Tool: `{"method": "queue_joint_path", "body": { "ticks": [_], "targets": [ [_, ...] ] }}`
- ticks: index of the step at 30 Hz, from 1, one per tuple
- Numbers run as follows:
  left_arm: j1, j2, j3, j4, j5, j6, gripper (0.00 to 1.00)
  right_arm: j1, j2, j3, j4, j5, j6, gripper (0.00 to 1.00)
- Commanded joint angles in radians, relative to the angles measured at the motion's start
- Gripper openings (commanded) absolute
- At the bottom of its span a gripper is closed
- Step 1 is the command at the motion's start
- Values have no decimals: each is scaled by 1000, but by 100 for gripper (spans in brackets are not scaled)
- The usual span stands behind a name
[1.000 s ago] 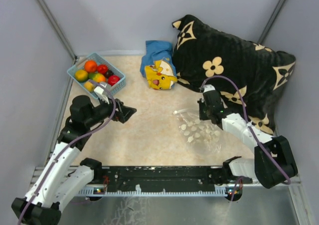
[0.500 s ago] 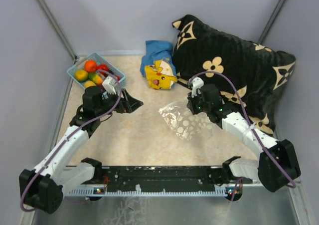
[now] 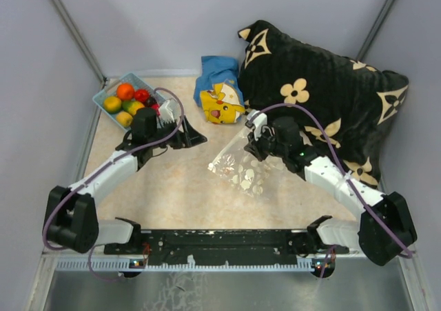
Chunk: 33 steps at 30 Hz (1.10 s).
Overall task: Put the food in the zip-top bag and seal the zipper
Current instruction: Pick up the zipper food storage bag at the center of the board.
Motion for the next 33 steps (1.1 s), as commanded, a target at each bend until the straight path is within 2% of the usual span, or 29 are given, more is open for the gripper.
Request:
{"method": "queue_joint_path", "body": {
  "ticks": [1,12,20,33],
  "targets": [
    [-32,89,59,67,115,2,81,14,-45,32,88,-49,-36,0],
    [-118,240,99,100,175,11,71,20,-60,8,107,-54,-43,0],
    [-117,174,64,115,86,-4,73,20,-62,-1,111,-56,-44,0],
    [-113,159,20,197,113,-84,75,20,-69,-6,112,-63,-43,0]
  ]
}}
